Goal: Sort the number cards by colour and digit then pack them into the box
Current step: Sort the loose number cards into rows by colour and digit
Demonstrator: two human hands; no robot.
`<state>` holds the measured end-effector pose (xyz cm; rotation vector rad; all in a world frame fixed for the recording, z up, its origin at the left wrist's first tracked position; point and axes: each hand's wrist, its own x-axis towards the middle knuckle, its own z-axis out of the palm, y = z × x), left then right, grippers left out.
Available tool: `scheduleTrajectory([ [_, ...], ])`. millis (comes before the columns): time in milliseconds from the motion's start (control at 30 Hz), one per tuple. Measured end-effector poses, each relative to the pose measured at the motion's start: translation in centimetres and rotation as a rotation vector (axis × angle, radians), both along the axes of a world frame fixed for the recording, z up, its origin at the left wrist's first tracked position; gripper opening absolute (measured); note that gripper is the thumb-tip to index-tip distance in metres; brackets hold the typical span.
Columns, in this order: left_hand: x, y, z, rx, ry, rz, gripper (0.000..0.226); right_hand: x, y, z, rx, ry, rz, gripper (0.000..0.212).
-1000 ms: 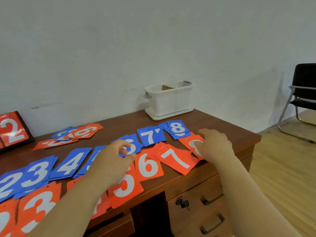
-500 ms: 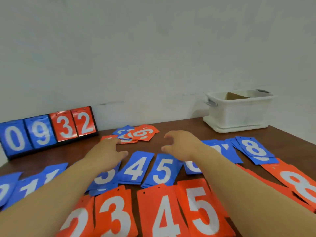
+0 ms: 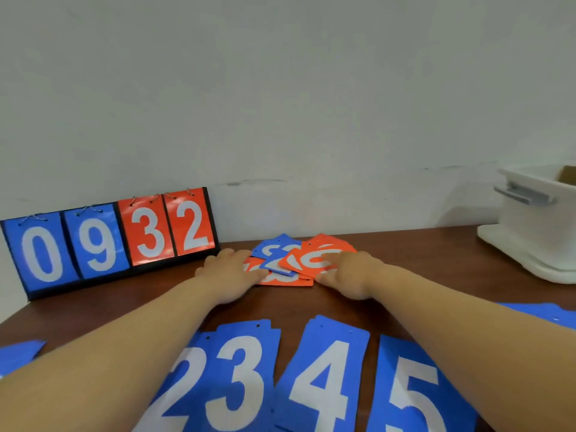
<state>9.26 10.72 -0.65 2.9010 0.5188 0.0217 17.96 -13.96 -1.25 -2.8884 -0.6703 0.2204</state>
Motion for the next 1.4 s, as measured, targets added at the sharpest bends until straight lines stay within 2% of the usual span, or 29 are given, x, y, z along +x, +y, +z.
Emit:
scheduleTrajectory([
  [100, 0.5, 0.0, -0.7, 0.038, 0.062, -0.067, 0.08, 0.3, -0.2, -0.4, 0.004, -0.014, -0.014, 0.067],
  [233, 0.3, -0.4, -0.7, -0.004, 0.04, -0.072, 0.07, 0.1, -0.9, 0.2, 0.062, -0.051, 0.029, 0.065],
  [333, 0.1, -0.3, -0.4, -0.125, -0.044, -0.04, 0.072, -0.4, -1.5, 0.7, 0.082, -0.078, 0.035, 0.063],
  [400, 0.1, -0.5, -0.2, -0.198, -0.125, -0.03, 0.065, -0.4, -1.7, 0.9, 0.086, -0.065, 0.022, 0.061],
  [600, 0.4, -1.5, 0.3, -0.258, -0.241, -0.023, 0.055, -0.1, -1.8, 1.2, 0.17, 0.003, -0.094, 0.062],
  [667, 0.1, -1.2, 0.4, -0.302, -0.283, 0.022, 0.047, 0.4, -1.4, 0.8, 0.145, -0.011, -0.174, 0.07],
  [733, -0.5, -0.7, 0.5, -0.379, -0.366, 0.108, 0.038, 0.8, -0.7, 0.5, 0.12, -0.004, -0.283, 0.092],
  [800, -1.4, -0.2, 0.8, -0.432, -0.452, 0.182, 0.032, 1.5, 0.1, 0.3, 0.085, 0.01, -0.354, 0.102],
  [1000, -4.1, 0.6, 1.6, -0.563, -0.6, 0.286, 0.033, 1.4, 0.7, 2.0, 0.062, 0.087, -0.398, 0.1],
  [1133, -5.5, 0.6, 2.0, -0.694, -0.655, 0.276, 0.036, 0.6, 0.6, 1.7, 0.181, 0.121, -0.502, 0.115],
  [1233, -6.2, 0.5, 2.3, -0.741, -0.658, 0.265, 0.039, 0.0, 0.6, 1.6, 0.274, 0.069, -0.518, 0.111],
  [1400, -7.2, -0.2, 2.5, -0.765, -0.659, 0.227, 0.04, -0.2, 0.5, 1.8, 0.343, 0.125, -0.509, 0.115],
])
